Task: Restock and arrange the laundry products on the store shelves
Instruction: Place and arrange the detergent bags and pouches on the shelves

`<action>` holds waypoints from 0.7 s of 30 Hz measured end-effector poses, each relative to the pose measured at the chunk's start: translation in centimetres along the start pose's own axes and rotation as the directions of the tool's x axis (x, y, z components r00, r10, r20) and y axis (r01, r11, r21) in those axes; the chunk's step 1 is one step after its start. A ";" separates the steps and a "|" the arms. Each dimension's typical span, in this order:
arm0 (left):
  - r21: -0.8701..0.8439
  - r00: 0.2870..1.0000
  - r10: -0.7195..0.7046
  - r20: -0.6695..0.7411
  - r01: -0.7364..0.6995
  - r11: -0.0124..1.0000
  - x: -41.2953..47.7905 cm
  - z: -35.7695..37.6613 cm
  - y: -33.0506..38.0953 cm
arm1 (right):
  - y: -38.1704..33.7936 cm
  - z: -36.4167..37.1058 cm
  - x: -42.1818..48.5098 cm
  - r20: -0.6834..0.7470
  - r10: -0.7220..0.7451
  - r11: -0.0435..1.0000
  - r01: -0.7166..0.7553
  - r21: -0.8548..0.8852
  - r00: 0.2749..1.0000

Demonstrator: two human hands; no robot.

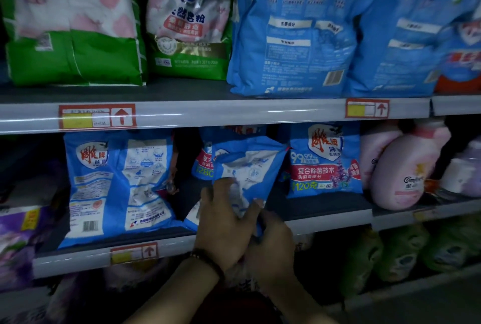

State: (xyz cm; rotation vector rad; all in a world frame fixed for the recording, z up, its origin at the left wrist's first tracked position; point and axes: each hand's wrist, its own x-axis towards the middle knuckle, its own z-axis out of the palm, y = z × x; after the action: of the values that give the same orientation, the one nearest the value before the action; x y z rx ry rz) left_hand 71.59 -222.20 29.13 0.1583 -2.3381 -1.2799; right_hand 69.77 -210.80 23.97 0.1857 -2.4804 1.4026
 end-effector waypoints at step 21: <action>0.030 0.994 0.013 -0.109 -0.010 0.999 -5.6 -8.6 -1.9 | -0.2 -5.4 -0.6 0.114 -0.075 0.992 0.063 0.111 0.991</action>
State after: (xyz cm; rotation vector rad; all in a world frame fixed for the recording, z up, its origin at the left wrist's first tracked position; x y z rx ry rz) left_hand 80.19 -228.06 29.57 0.2182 -2.2621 -1.2008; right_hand 71.35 -206.25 26.58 0.3839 -2.4666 1.5374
